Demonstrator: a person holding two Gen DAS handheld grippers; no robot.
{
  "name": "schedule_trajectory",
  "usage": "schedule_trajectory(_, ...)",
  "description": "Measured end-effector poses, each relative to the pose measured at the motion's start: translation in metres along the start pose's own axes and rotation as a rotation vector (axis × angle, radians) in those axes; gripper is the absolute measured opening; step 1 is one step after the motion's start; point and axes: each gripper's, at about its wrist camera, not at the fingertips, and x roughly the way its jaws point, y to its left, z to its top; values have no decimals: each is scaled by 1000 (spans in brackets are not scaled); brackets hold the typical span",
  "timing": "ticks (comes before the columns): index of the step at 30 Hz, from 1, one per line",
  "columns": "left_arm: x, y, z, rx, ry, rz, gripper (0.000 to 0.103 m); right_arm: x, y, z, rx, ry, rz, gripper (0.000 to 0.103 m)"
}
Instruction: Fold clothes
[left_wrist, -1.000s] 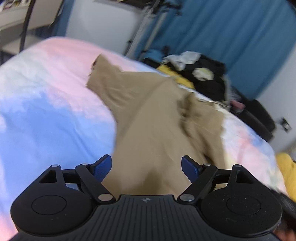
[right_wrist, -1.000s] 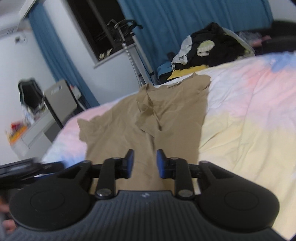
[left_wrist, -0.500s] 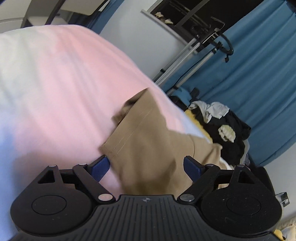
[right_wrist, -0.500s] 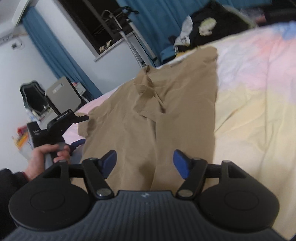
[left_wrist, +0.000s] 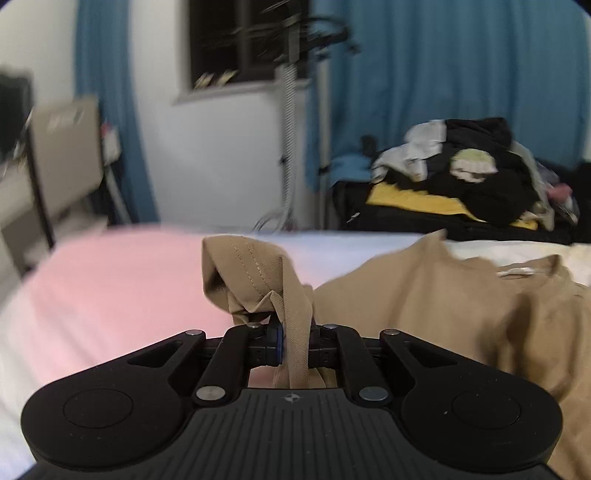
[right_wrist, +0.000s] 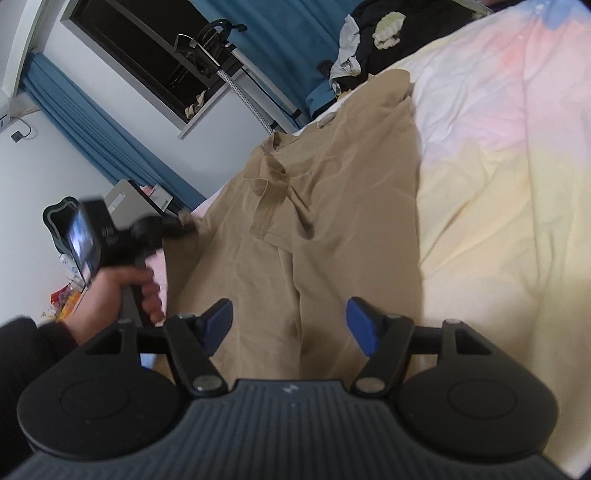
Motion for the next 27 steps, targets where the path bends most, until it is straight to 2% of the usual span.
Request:
schedule_trajectory(4,-23,-61,18,156,-54,-83,10,-6,-3,1,24,-8,-2,69)
schedule_trajectory(7,-34,-110,12,268,-41,-165,11,-8,-6,2,40,-11,1,69)
schedule_trajectory(8,-34,-125,9,305,-29,-198,13,-9,-7,2,42,-10,1,69)
schedule_trajectory(10,-31,-142,1,351,1,-265,26,-9,-9,2,45,-10,1,69)
schedule_trajectory(12,-32,-139,-3,323,23,-302,64,-10,-11,2,50,-6,-5,69)
schedule_trajectory(15,-35,-134,-10,280,56,-357,76,-13,-13,2,64,-9,-1,69)
schedule_trajectory(19,-39,-128,-19,223,100,-430,79,-14,-15,3,63,-12,5,69)
schedule_trajectory(22,-56,-101,-27,183,136,-455,79,-11,-15,4,60,-9,8,69)
schedule_trajectory(27,-95,-44,-53,153,253,-414,79,-13,-9,6,25,-18,7,69)
